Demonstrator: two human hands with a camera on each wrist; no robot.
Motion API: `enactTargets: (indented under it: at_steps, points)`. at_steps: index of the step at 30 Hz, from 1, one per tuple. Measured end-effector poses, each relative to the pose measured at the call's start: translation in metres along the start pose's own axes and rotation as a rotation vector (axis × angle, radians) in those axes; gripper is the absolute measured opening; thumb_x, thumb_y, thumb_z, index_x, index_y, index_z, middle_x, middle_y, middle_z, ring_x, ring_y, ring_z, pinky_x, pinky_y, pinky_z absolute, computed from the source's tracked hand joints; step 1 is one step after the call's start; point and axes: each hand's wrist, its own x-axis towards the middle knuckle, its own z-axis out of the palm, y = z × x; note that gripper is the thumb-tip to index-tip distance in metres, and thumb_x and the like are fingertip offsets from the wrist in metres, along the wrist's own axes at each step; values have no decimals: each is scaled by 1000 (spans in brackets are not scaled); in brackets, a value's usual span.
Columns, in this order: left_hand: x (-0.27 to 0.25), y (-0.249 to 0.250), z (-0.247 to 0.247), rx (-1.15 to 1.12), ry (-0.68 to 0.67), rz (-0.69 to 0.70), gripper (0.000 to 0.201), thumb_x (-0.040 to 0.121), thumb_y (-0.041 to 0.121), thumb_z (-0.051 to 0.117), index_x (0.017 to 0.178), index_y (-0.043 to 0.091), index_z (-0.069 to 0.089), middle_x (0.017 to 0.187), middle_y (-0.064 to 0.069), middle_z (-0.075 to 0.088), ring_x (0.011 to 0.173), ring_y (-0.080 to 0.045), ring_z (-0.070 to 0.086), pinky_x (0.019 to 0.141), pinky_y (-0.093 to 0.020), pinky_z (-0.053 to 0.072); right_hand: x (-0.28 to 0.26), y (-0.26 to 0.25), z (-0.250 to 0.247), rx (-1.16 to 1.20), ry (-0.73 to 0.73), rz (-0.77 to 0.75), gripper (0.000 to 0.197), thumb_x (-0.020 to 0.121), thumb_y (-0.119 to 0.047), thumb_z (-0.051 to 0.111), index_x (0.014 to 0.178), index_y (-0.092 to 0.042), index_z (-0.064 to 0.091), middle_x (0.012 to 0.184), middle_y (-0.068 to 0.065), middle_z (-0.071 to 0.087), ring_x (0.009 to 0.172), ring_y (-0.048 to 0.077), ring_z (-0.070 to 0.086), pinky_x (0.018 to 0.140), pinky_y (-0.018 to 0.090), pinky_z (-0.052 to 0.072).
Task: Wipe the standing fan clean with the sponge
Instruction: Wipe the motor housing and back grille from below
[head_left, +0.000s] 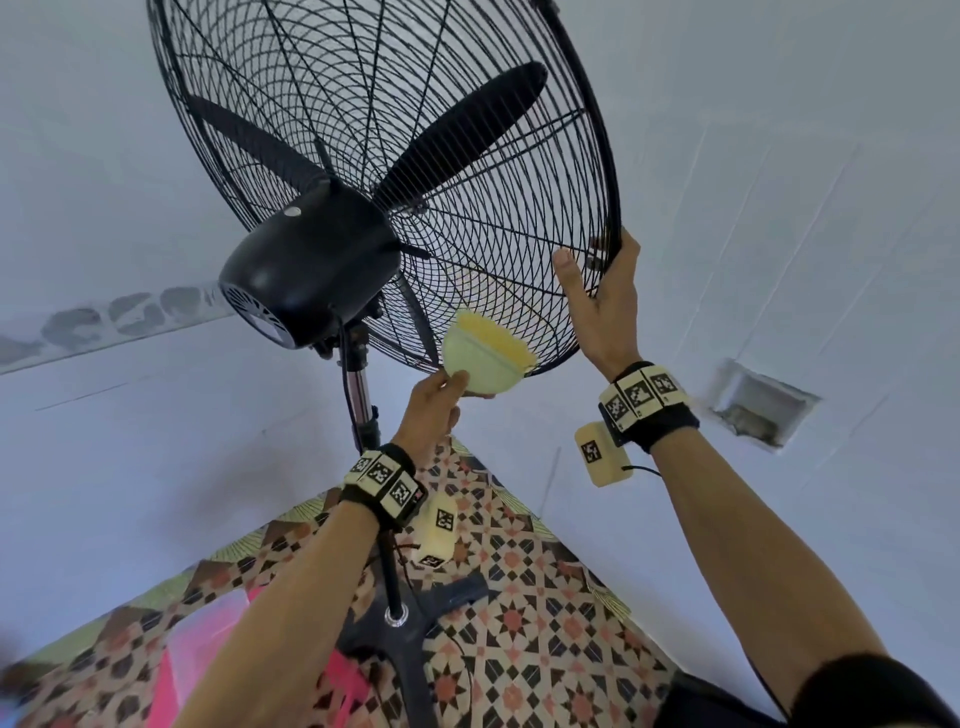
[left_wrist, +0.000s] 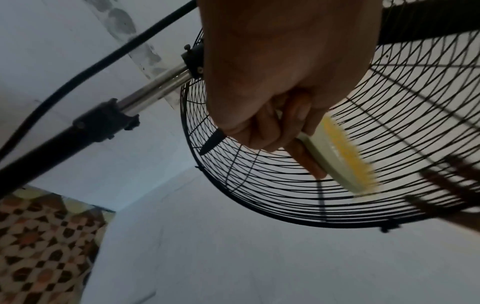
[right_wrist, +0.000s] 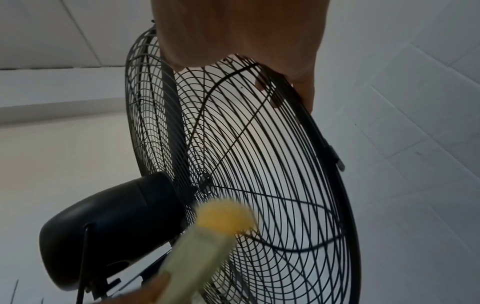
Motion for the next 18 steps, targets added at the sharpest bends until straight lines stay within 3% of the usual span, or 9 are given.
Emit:
enactTargets:
  at_steps: [2,4,7,8,10,12,15,18]
  points:
    - [-3,19,11,-64,10,83,21,108,32,55,111,12,62,75,5,46,52,-8,24,47,-17,23,-4,3,3,5,14,18,78,95,-62,60,152,-17,31,147,3,50,133,11,52,109,37,48]
    - [-2,28,24,-88,29,141,17,107,32,56,105,15,60,73,2,40,51,-9,25,47,-19,22,-5,6,4,12,22,19,79,95,-62,60,151,-15,31,147,3,50,133,11,52,109,36,47]
    - [1,7,29,6,125,51,17,108,28,55,99,15,60,69,5,58,46,-9,29,42,-20,25,-6,6,0,31,8,22,80,95,-63,59,151,-14,31,147,4,49,133,11,52,109,34,47]
    - [1,-4,27,54,161,-2,17,108,27,55,100,13,61,79,-2,70,46,-10,31,42,-21,27,-6,6,-2,36,-6,33,80,95,-64,58,151,-15,30,147,4,48,133,11,51,109,35,47]
    - [-3,-18,21,121,193,-38,18,108,26,54,98,13,62,95,-12,77,51,-16,36,44,-22,29,-7,10,-5,47,-36,54,77,97,-66,52,152,-18,28,148,3,47,134,12,50,112,38,45]
    - [-11,-9,21,63,143,24,17,109,26,52,101,13,61,82,3,72,53,-17,30,44,-20,26,-7,13,-6,23,-64,52,74,98,-68,43,152,-20,27,149,3,45,136,13,48,114,42,43]
    - [-24,27,34,-68,63,196,19,109,29,52,96,16,56,65,11,40,51,-10,21,46,-19,20,-5,15,-7,-14,-79,45,70,101,-69,32,151,-21,27,145,4,46,132,16,50,111,45,45]
    - [-21,36,60,-38,97,269,18,109,26,53,99,13,59,57,15,40,48,-6,31,46,-15,27,-4,13,-10,-7,-77,40,63,106,-58,26,154,-18,28,147,3,43,134,15,47,113,40,42]
